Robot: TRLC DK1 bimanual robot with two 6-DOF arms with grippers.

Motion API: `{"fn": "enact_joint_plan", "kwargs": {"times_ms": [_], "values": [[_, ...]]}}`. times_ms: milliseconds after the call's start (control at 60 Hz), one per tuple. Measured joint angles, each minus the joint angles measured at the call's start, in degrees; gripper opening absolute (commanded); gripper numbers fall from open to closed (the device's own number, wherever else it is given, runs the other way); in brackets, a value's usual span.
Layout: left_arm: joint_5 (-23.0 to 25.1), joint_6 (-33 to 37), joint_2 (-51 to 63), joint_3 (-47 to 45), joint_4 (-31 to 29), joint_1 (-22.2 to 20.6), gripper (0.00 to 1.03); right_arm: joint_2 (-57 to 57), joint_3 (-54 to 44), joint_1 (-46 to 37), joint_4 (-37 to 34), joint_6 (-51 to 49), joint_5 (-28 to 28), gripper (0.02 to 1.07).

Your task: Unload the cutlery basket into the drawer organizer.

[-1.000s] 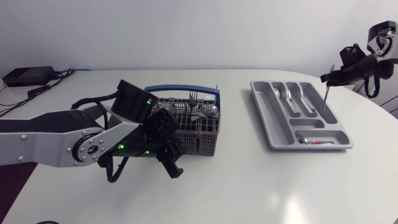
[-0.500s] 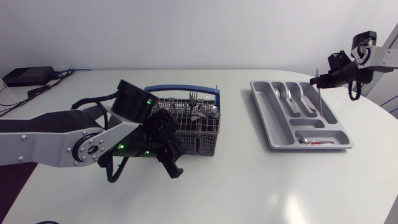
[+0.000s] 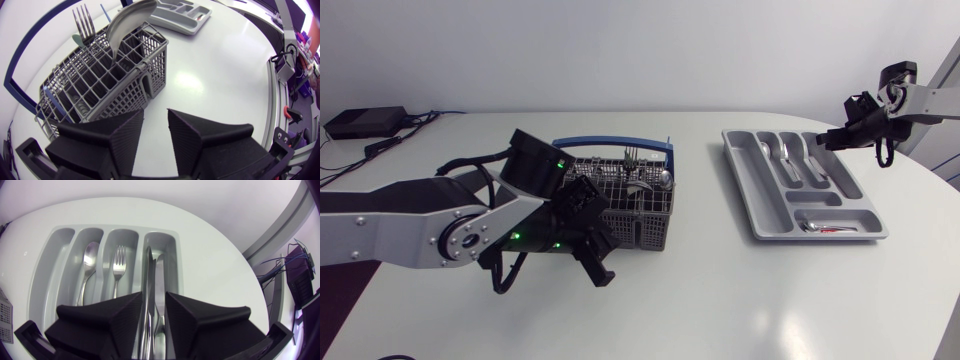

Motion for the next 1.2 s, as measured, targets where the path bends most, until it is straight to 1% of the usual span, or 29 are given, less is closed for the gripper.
{"fn": "enact_joint_plan", "kwargs": {"times_ms": [17, 150, 267, 317, 350, 483, 583, 700, 783, 983, 1200], "values": [[-0.02, 0.0, 0.0, 0.0, 0.0, 0.0, 0.36, 0.0, -0.04, 0.0, -0.04, 0.02, 0.0, 0.77], [0.0, 0.0, 0.0, 0.0, 0.0, 0.0, 0.36, -0.9, -2.32, 0.11, 0.81, 0.02, 0.0, 0.84], [0.0, 0.0, -0.02, 0.0, -0.02, 0.0, 0.36, -4.0, -6.91, 0.11, 1.2, 0.02, -1.01, 0.84], [-0.02, 0.0, -0.04, 0.0, 0.0, 0.0, 0.36, -6.1, -9.11, 0.13, 1.42, 0.02, -2.01, 0.84], [0.0, 0.0, -0.15, 0.0, -0.02, 0.0, 0.36, -8.59, -11.54, 0.17, 2.49, 0.02, -3.13, 0.86], [-0.02, 0.0, -1.09, -0.02, -0.02, 0.0, 0.36, -18.84, -19.63, 1.66, 4.2, 0.0, -5.75, 0.86], [0.0, 0.0, -2.43, -0.02, -0.07, 0.0, 0.36, -27.08, -25.66, 4.26, 5.03, -0.09, -8.63, 0.86], [-0.02, 0.0, -4.17, -0.07, -0.28, 0.0, 0.36, -36.98, -34.03, 8.9, 5.84, -0.39, -13.27, 0.86], [0.0, 0.0, -4.79, -0.07, -0.48, 0.0, 0.36, -41.9, -38.51, 11.78, 5.81, -0.48, -15.76, 0.86], [-0.04, 0.31, -6.12, -0.07, -0.66, 0.0, 0.36, -51.76, -47.21, 17.92, 5.88, -1.97, -17.44, 0.86], [-0.26, 4.61, -6.45, 1.05, -0.59, 0.0, 0.36, -59.1, -55.34, 22.82, 6.75, -3.48, -17.81, 0.86]]}}
